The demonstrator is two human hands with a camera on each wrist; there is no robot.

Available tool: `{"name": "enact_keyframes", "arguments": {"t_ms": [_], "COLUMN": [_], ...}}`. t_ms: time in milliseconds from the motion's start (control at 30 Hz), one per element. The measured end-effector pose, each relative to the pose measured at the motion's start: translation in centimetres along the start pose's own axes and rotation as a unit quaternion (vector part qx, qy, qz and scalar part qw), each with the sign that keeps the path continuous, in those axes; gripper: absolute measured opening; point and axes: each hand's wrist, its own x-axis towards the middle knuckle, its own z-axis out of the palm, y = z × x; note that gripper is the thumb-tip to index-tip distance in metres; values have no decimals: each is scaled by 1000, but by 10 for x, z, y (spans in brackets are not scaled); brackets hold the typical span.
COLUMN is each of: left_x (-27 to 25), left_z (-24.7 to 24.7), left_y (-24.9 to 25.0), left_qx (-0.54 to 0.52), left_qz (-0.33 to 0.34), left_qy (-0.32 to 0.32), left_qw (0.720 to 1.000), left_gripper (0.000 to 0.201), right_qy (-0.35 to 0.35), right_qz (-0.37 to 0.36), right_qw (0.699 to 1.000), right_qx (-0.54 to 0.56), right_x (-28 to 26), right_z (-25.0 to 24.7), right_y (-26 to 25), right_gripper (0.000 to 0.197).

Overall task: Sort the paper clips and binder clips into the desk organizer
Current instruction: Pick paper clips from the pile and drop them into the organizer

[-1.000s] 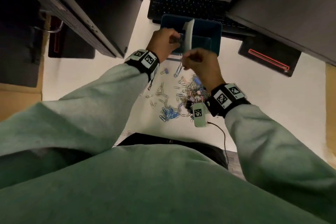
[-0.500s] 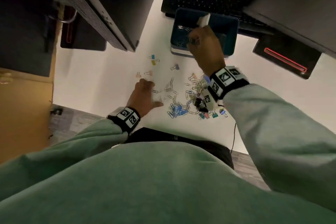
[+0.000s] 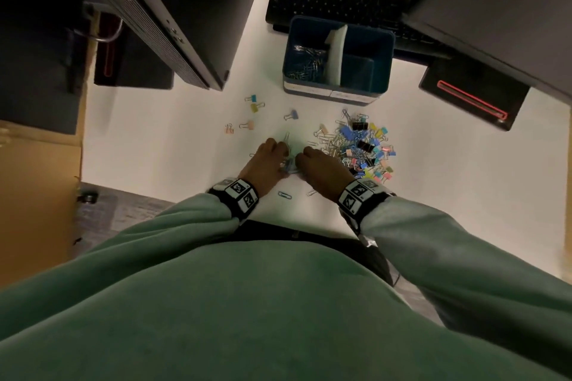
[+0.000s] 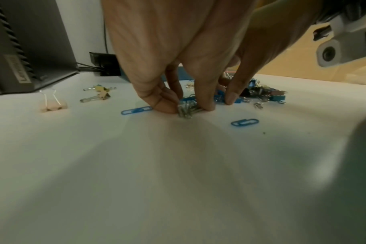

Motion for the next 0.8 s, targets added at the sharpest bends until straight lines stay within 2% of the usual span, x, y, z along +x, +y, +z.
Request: {"name": "enact_keyframes", "arguments": {"t_ms": [133,233,333,400,467,533,567,600,667,733,800], "left_x": [4,5,4,3,0,-1,-1,-2,-4,-7,-6], "left_z": [-11,-16,-19,-21,-22,-22,-23,-25,-33,-46,-66], "left_y": [-2,-3,-2,0,2,3,3,3,5,10,22], "left_qx": [-30,-37,-8,40,76,78,68,55,17,-50,-130], "left_qz": [6,-3,-6,10,31,39,33,25,13,11,0], "left_qy": [2,4,-3,-13,-14,-10,-10,-12,-8,30,79], "left_qw": [1000,999,1000,999,997,996,997,998,1000,998,988], "left_gripper": [16,11,13,14,14,12,10,9,9,9,7], "right_qy": [2,15,45,97,183,265,289,298,282,276,327], "right_qz": [35,78,107,110,110,131,144,151,149,141,125], "right_qw": [995,979,951,926,892,859,853,855,877,900,895], "right_qx": [91,186,285,349,398,417,410,397,358,306,276], "right_x": [9,6,-4,-4,9,32,45,58,79,83,68], "right_z": [-5,-18,-46,-73,-103,-129,-138,-145,-148,-143,-131], "right_y": [11,20,27,29,31,36,39,41,45,46,45], "right_gripper": [10,9,12,12,12,11,11,11,14,22,23]}}
